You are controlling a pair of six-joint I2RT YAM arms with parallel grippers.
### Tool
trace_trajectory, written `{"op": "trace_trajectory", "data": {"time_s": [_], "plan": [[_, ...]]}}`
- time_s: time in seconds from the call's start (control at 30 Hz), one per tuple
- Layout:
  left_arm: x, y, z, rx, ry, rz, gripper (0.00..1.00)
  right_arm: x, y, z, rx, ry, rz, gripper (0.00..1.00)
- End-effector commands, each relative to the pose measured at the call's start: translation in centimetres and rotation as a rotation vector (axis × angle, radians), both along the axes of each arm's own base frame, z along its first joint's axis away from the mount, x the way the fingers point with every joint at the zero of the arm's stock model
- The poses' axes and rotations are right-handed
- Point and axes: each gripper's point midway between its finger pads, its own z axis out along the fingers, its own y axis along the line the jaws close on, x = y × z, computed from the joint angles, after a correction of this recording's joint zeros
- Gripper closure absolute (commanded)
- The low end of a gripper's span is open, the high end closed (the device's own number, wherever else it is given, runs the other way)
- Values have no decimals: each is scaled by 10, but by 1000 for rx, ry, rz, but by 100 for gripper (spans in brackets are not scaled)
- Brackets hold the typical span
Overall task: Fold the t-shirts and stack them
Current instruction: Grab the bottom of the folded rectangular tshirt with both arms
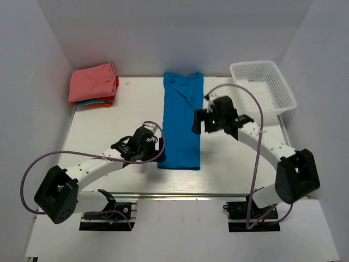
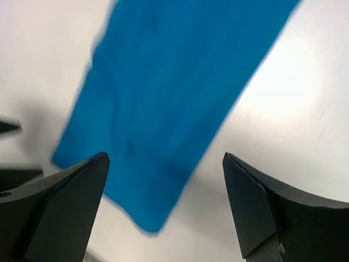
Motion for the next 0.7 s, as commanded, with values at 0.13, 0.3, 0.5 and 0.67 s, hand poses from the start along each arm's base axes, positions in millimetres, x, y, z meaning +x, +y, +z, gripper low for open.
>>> {"op": "trace_trajectory", "data": {"time_s": [0.13,0.3,0.5,0.67], "plan": [[-8,-6,-17,-34,11,-55,0,-109,-19,-68,76,281,24,10],[-9,-6,-27,-52,-2,-48,0,-138,-20,-93,90,393,43,10],[-9,-6,-40,-69,-14,-42,0,-146,-9,-110,132,461,63,10],[-12,-10,-49,-86,3,-63,13,-152,-1,-126,154,519,75,18]]}}
